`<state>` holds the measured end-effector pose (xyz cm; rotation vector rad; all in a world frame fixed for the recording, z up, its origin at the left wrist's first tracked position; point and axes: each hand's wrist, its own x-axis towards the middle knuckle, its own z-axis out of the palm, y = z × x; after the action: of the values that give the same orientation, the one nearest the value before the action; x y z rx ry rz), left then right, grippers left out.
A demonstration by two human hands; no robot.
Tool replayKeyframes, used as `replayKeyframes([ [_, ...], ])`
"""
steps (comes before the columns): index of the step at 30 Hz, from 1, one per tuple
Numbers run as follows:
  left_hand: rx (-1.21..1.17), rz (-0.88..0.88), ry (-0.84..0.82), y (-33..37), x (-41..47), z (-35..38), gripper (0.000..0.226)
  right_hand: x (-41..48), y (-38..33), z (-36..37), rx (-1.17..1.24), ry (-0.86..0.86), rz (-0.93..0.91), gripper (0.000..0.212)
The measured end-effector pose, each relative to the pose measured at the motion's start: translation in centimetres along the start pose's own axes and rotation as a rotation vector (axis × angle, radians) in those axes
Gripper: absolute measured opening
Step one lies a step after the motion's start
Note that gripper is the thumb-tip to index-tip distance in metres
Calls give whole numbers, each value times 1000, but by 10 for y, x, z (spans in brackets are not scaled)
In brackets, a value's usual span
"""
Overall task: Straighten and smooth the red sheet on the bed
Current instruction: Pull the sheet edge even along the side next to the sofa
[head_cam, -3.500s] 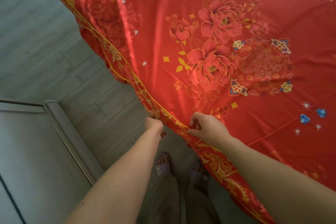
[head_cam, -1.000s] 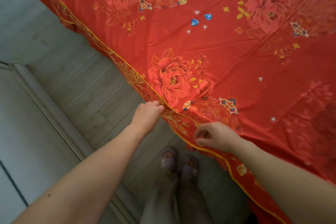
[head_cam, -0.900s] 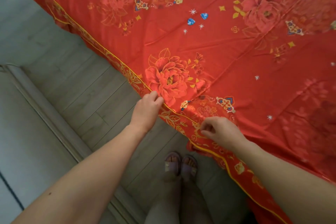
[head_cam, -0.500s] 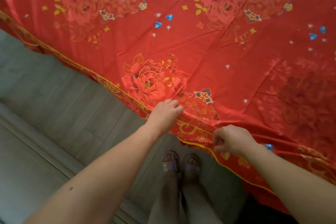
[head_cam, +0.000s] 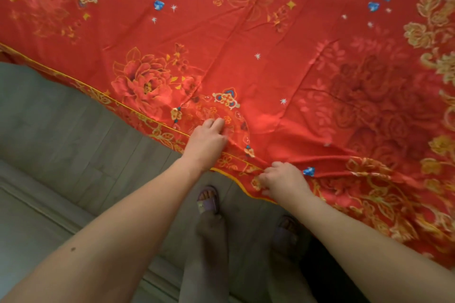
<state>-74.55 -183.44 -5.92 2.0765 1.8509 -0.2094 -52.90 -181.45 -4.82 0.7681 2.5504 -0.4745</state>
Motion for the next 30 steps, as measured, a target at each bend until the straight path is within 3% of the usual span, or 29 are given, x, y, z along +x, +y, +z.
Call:
replayKeyframes([
  [4, -4, -75, -142, 17, -20, -13, 18, -30, -2, 14, 413, -307, -104, 18],
  [9, -11, -172, -113, 62, -15, -21, 9, -75, 47, 12, 583, -107, 116, 19],
  [12, -176, -119, -132, 104, 4, -15, 8, -107, 88, 12, 580, -54, 254, 16],
  [16, -308, 38, -133, 206, 40, -12, 13, -178, 138, 28, 466, -134, 433, 12],
  [21, -296, 234, -258, 297, 59, 7, 19, -256, 158, 65, 217, -234, 578, 48],
  [24, -159, 263, -254, 317, 60, 15, 27, -276, 161, 82, 187, -177, 657, 60],
  [28, -60, 277, -192, 322, 66, 18, 34, -272, 164, 90, 217, 50, 646, 28],
  [30, -33, 271, -147, 326, 73, 16, 30, -271, 168, 88, 237, 78, 622, 19],
])
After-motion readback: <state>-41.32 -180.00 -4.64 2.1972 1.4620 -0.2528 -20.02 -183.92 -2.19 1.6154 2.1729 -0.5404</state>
